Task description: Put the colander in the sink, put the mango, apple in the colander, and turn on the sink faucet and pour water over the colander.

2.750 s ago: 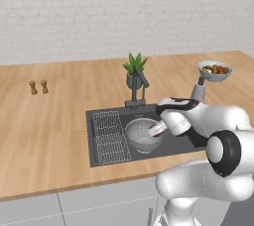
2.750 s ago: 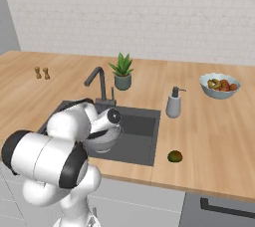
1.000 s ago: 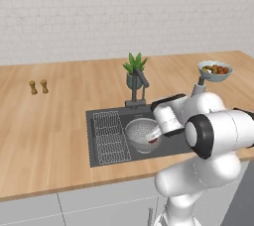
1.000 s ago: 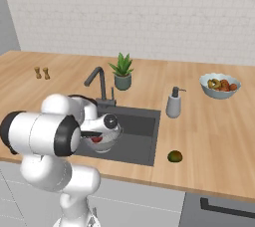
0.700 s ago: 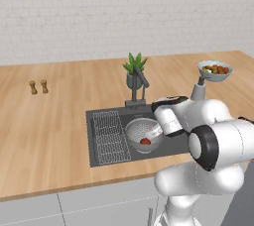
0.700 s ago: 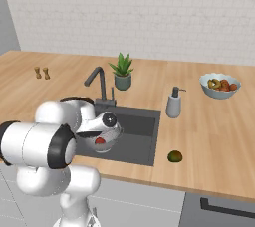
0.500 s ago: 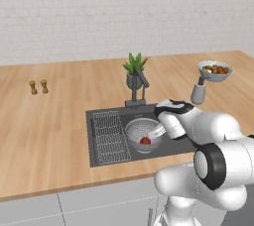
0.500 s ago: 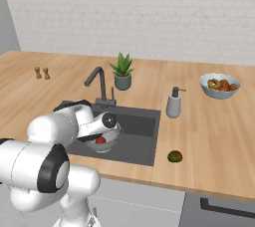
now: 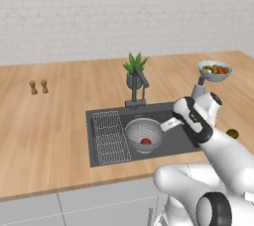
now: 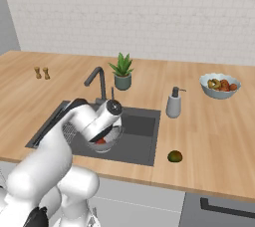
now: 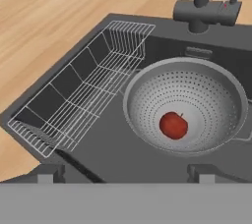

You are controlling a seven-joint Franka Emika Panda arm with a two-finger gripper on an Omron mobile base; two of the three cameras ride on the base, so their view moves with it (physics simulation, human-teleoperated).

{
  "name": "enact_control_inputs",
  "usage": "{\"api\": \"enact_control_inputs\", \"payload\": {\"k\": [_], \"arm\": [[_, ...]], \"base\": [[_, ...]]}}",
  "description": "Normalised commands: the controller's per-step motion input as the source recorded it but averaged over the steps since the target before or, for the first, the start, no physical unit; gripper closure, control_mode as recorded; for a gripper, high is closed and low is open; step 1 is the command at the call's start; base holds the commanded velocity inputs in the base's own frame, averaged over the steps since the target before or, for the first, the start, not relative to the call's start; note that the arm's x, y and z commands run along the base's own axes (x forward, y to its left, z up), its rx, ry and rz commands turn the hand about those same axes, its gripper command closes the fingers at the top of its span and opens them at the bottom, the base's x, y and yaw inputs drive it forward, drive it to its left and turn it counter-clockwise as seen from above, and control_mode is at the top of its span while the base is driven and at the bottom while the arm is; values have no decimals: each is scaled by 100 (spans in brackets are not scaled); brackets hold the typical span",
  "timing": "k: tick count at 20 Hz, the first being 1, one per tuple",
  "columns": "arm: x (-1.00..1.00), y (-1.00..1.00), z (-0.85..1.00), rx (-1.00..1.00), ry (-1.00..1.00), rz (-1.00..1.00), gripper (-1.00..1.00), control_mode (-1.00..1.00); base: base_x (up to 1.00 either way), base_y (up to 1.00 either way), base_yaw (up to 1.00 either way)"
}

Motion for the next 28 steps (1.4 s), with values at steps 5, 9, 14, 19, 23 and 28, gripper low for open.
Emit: {"api": "enact_control_inputs", "payload": {"k": [5,9,14,19,23,28], "arm": [[-50,-59,61,1,20,0,-100,-100],[-59,-60,60,0,15,0,-100,-100],[-52,-62,53,0,11,-4,-100,-100],[-25,-72,37,-1,18,-15,-100,-100],[-15,-77,10,-7,17,-21,-100,-100],[-2,-71,-1,-15,27,-29,-100,-100]], "base": [[0,0,0],[0,0,0],[0,0,0],[0,0,0],[0,0,0],[0,0,0]]}}
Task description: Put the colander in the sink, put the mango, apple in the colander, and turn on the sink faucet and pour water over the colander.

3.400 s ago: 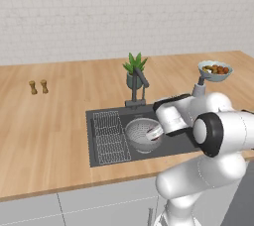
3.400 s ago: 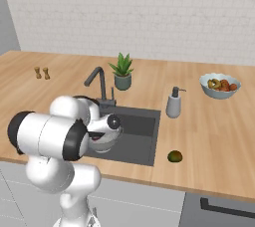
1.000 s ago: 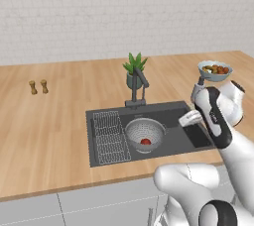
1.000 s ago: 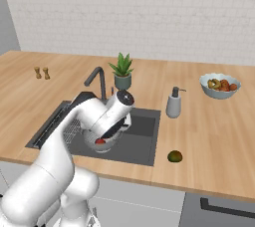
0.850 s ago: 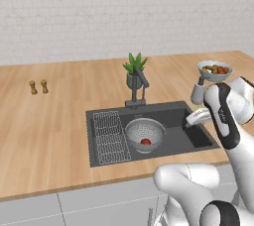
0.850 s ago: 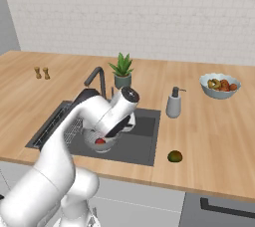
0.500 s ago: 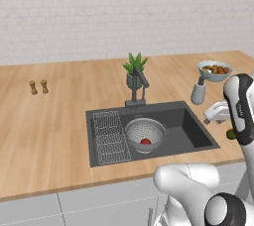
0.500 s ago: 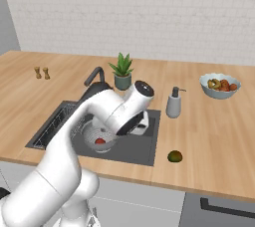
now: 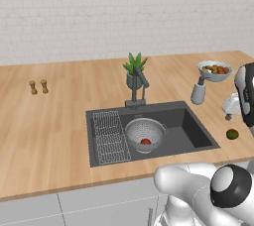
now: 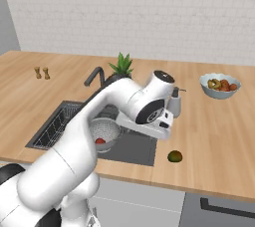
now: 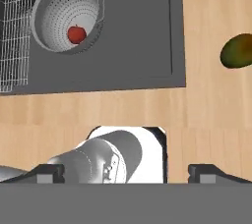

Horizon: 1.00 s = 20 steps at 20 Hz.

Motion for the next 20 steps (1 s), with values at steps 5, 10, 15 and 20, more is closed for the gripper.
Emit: {"api": "enact_control_inputs", "payload": {"k": [5,10,15,20], "arm": [[-19,-49,-16,-23,9,-35,-100,-100],[-14,-31,-36,-24,4,-37,-100,-100],[27,-27,-37,-21,9,-44,-100,-100],[49,-24,-24,-3,23,-35,-100,-100]], "base": [[0,0,0],[0,0,0],[0,0,0],[0,0,0]]}}
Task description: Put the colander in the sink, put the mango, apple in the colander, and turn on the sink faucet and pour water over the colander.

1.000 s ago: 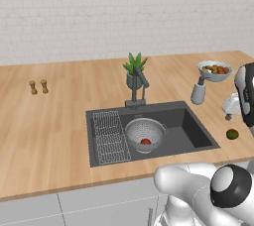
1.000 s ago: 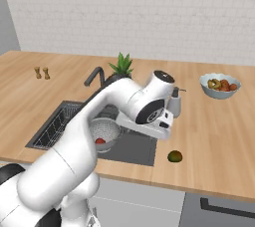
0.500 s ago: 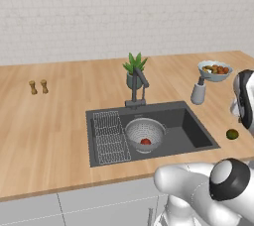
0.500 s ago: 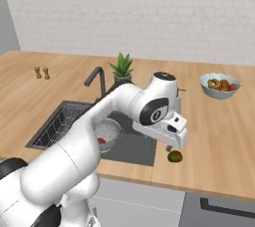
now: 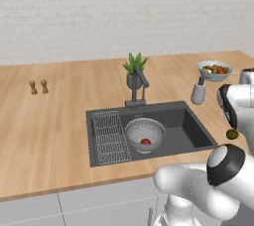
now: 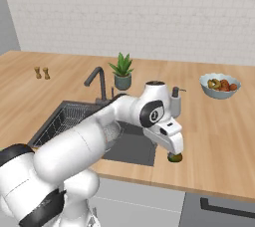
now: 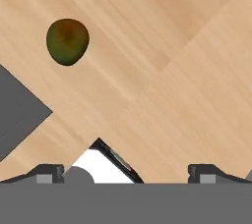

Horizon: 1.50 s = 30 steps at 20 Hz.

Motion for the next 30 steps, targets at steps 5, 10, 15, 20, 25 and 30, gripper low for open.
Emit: {"api": "enact_control_inputs", "payload": {"k": [5,10,15,20,25,30], "arm": [[39,-21,-25,0,24,-21,-100,-100],[40,-8,-26,0,13,-18,-100,-100],[32,-8,-25,1,2,-11,-100,-100],[1,-16,-28,0,0,-6,-100,-100],[12,-8,-27,0,0,-2,-100,-100],[14,0,-26,0,-7,0,-100,-100]], "base": [[0,0,0],[0,0,0],[0,0,0],[0,0,0],[0,0,0],[0,0,0]]}}
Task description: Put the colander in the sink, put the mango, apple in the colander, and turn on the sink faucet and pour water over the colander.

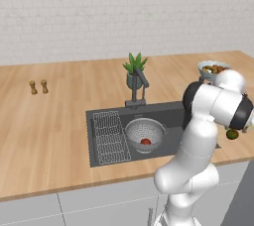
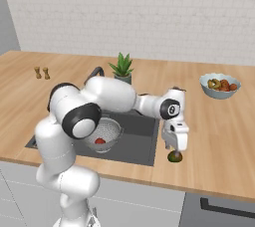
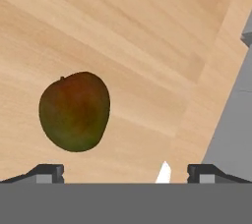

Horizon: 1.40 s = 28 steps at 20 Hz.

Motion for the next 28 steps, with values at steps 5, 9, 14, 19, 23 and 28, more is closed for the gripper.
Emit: {"api": "enact_control_inputs", "payload": {"k": [5,9,14,19,23,28], "arm": [[13,-5,-28,0,-7,0,-100,-100],[15,-6,-24,0,-11,0,-100,-100],[18,-5,-17,0,-9,0,-100,-100],[7,-7,-20,4,-1,0,-100,-100],[0,-6,-24,2,0,0,-100,-100],[1,-12,-21,0,0,0,-100,-100]], "base": [[0,0,0],[0,0,0],[0,0,0],[0,0,0],[0,0,0],[0,0,0]]}}
